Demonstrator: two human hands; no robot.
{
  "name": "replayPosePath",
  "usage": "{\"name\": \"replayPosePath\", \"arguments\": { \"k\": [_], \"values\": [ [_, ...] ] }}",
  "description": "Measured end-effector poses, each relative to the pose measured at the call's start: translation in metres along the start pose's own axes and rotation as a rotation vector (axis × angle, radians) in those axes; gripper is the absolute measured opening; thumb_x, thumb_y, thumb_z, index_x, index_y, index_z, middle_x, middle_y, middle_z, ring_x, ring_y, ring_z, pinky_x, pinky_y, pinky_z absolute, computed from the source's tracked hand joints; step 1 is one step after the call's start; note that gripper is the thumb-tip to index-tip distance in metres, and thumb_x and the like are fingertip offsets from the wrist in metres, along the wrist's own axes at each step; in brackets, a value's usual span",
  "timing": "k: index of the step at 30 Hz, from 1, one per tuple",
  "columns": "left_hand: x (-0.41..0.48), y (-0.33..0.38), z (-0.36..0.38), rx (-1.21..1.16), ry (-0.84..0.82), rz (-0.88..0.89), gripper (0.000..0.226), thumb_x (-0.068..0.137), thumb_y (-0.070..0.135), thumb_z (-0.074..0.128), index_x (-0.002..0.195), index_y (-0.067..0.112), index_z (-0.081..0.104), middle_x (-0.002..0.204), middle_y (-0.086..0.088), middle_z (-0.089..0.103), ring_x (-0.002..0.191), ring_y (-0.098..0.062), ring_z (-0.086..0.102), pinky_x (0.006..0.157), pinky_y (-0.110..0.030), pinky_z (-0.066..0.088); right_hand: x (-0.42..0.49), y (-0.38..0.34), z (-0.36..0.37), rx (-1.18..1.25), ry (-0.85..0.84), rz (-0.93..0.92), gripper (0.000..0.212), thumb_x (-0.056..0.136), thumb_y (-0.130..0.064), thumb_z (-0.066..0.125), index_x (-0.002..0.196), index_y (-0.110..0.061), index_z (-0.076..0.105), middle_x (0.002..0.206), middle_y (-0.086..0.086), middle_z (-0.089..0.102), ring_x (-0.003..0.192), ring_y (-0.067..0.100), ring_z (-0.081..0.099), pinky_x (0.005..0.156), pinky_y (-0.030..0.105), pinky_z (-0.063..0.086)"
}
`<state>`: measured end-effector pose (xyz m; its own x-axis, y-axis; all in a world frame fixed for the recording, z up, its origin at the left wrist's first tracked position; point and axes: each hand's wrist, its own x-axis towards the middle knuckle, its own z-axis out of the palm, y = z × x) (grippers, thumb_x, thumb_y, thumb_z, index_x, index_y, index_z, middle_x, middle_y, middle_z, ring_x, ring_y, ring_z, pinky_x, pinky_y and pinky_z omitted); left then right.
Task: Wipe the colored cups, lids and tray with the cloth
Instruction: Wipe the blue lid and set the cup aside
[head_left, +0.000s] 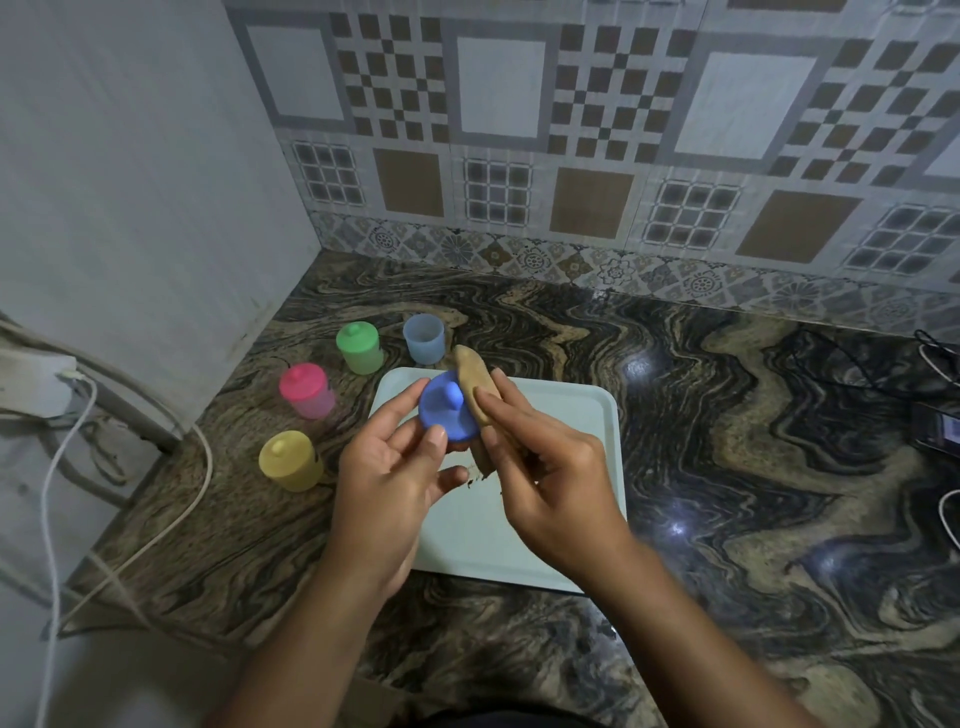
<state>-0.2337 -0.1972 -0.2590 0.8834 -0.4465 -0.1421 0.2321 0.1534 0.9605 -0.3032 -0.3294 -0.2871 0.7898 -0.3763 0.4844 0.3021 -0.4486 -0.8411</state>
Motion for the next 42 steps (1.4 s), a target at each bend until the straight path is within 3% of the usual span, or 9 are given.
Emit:
{"name": "replayPosePath", "arguments": {
  "k": [6, 11, 16, 19, 25, 30, 33, 38, 42],
  "values": [
    [0.001, 0.005, -0.009, 0.043, -0.136, -0.073, 0.045, 0.101, -0.001, 0.043, 0.139, 0.021, 0.051, 0.125, 0.004, 0.069, 0.099, -0.016, 0.064, 0.073, -0.034, 0.055, 0.006, -0.006, -0.003, 0.016, 0.016, 0.110, 0.032, 0.096, -0.003, 0.061, 0.125, -0.013, 0.070, 0.128, 0.008, 0.067, 0.128, 0.005, 0.058, 0.087, 0.008, 0.049],
    [-0.002, 0.000, 0.003, 0.024, -0.023, -0.062, 0.054, 0.099, 0.003, 0.050, 0.149, 0.017, 0.037, 0.120, 0.006, 0.072, 0.102, -0.016, 0.072, 0.078, -0.042, 0.059, 0.004, -0.003, 0.004, 0.140, 0.055, 0.288, 0.033, 0.098, -0.021, 0.060, 0.130, -0.024, 0.067, 0.109, 0.000, 0.077, 0.098, 0.012, 0.074, 0.081, 0.031, 0.059],
    [0.001, 0.004, 0.003, -0.030, 0.069, 0.011, 0.044, 0.096, 0.004, 0.056, 0.138, 0.012, 0.050, 0.110, 0.002, 0.075, 0.099, -0.015, 0.073, 0.068, -0.030, 0.058, -0.002, -0.012, 0.006, -0.023, 0.054, 0.003, 0.033, 0.094, -0.002, 0.063, 0.125, -0.009, 0.070, 0.130, 0.012, 0.067, 0.133, 0.006, 0.054, 0.082, 0.015, 0.054],
    [-0.001, 0.004, 0.000, -0.019, 0.029, 0.005, 0.044, 0.095, 0.003, 0.056, 0.137, 0.014, 0.053, 0.113, 0.002, 0.075, 0.094, -0.012, 0.071, 0.063, -0.024, 0.055, -0.001, -0.008, 0.007, -0.124, 0.060, -0.062, 0.031, 0.091, 0.005, 0.063, 0.120, -0.001, 0.071, 0.124, 0.014, 0.069, 0.133, 0.012, 0.053, 0.076, 0.007, 0.047],
    [-0.001, 0.007, -0.006, -0.020, -0.062, -0.055, 0.052, 0.082, 0.017, 0.062, 0.133, 0.018, 0.057, 0.108, -0.004, 0.075, 0.085, -0.016, 0.066, 0.064, -0.026, 0.054, 0.010, -0.015, -0.001, -0.011, 0.098, 0.198, 0.027, 0.098, -0.014, 0.061, 0.121, -0.023, 0.073, 0.099, -0.025, 0.074, 0.083, 0.011, 0.074, 0.074, 0.031, 0.060],
    [-0.004, 0.004, -0.001, -0.093, 0.009, -0.069, 0.045, 0.087, 0.022, 0.061, 0.131, 0.017, 0.058, 0.110, -0.010, 0.075, 0.101, -0.022, 0.070, 0.067, -0.029, 0.055, 0.012, -0.016, 0.007, 0.232, 0.148, 0.399, 0.026, 0.098, -0.021, 0.060, 0.122, -0.023, 0.071, 0.100, -0.005, 0.079, 0.094, 0.014, 0.075, 0.084, 0.048, 0.062],
    [-0.007, 0.003, 0.003, -0.066, 0.020, -0.037, 0.039, 0.093, 0.012, 0.058, 0.131, 0.018, 0.056, 0.107, -0.004, 0.076, 0.094, -0.015, 0.073, 0.066, -0.027, 0.056, 0.011, -0.022, 0.005, 0.265, 0.127, 0.386, 0.028, 0.100, -0.010, 0.059, 0.121, -0.024, 0.071, 0.105, -0.003, 0.078, 0.093, 0.012, 0.076, 0.084, 0.039, 0.062],
    [-0.003, 0.007, -0.003, -0.069, 0.100, -0.039, 0.034, 0.098, 0.007, 0.054, 0.131, 0.015, 0.056, 0.097, 0.000, 0.077, 0.085, -0.008, 0.069, 0.058, -0.025, 0.052, 0.001, -0.022, 0.001, 0.178, 0.031, 0.270, 0.028, 0.097, -0.006, 0.061, 0.121, -0.016, 0.073, 0.120, 0.008, 0.073, 0.132, 0.003, 0.055, 0.092, 0.013, 0.050],
    [-0.006, 0.009, -0.009, -0.028, 0.012, -0.076, 0.032, 0.100, 0.004, 0.049, 0.124, 0.019, 0.064, 0.102, -0.003, 0.075, 0.087, -0.013, 0.064, 0.060, -0.024, 0.052, 0.003, -0.023, -0.002, 0.121, 0.040, 0.240, 0.030, 0.096, -0.003, 0.061, 0.119, -0.017, 0.074, 0.125, 0.007, 0.070, 0.125, -0.003, 0.058, 0.088, 0.009, 0.050]
  ]
}}
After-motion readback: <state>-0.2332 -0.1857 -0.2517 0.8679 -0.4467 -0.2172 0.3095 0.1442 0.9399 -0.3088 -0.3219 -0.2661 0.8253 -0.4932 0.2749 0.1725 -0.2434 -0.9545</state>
